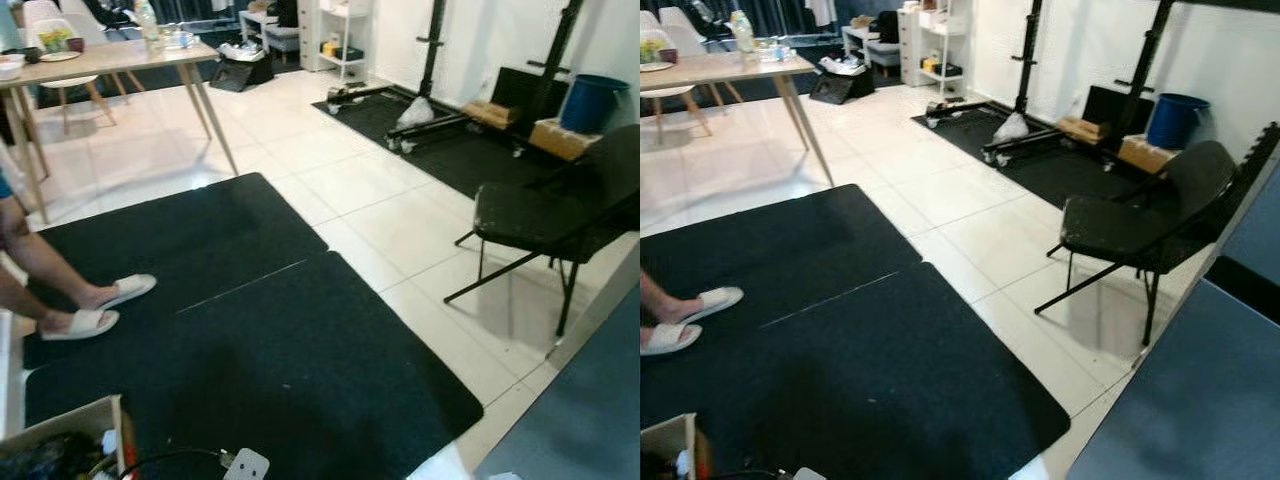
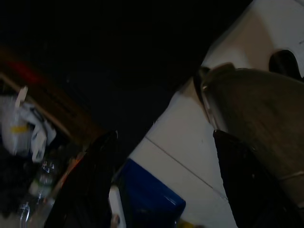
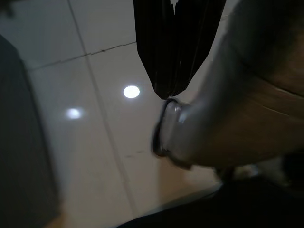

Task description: Restocking fridge

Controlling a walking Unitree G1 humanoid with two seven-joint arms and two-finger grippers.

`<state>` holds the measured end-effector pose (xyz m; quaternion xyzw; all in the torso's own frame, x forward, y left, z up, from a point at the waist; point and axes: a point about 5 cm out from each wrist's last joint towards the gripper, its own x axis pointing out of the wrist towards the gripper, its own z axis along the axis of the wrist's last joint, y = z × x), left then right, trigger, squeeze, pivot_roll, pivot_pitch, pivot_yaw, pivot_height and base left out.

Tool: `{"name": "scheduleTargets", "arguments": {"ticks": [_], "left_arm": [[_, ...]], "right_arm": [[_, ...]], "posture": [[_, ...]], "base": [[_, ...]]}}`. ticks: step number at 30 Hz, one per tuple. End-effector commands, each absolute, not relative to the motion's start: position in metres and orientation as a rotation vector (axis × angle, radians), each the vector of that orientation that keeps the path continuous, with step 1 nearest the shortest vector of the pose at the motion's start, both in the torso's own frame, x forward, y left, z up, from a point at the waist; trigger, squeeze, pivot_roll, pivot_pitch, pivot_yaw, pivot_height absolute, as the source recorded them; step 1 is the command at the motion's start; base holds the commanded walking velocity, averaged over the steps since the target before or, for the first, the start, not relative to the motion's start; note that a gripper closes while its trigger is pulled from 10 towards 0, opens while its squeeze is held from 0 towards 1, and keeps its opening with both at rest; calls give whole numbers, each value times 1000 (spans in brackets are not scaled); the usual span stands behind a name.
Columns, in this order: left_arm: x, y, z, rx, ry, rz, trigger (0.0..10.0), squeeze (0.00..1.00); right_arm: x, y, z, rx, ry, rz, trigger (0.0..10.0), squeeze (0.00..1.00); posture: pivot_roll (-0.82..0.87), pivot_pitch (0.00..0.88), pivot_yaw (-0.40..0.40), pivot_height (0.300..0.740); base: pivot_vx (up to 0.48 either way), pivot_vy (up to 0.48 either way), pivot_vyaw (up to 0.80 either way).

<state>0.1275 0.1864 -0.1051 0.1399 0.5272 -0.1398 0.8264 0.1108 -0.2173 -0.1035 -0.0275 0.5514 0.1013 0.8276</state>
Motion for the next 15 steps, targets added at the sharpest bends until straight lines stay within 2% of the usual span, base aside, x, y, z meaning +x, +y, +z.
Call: {"name": "scheduleTargets", "arguments": {"ticks": [1,4,6,15], "left_arm": [[115,180,-110,285,1170,-335,10000,0],[115,180,-110,285,1169,-334,10000,0],[115,180,-110,283,1169,-333,10000,0],[115,179,-110,265,1167,-324,10000,0]], "right_arm": [[109,-219,-104,-58,1177,213,10000,0],[109,-218,-103,-53,1172,230,10000,0],[109,-217,-103,-53,1174,251,10000,0],[107,-214,-104,-36,1182,281,10000,0]], "posture": [[-40,0,-19,740],[-40,0,-19,740],[-40,0,-19,740],[-43,0,-18,740]], "base": [[-296,0,0],[-289,0,0],[-285,0,775],[0,0,775]]}}
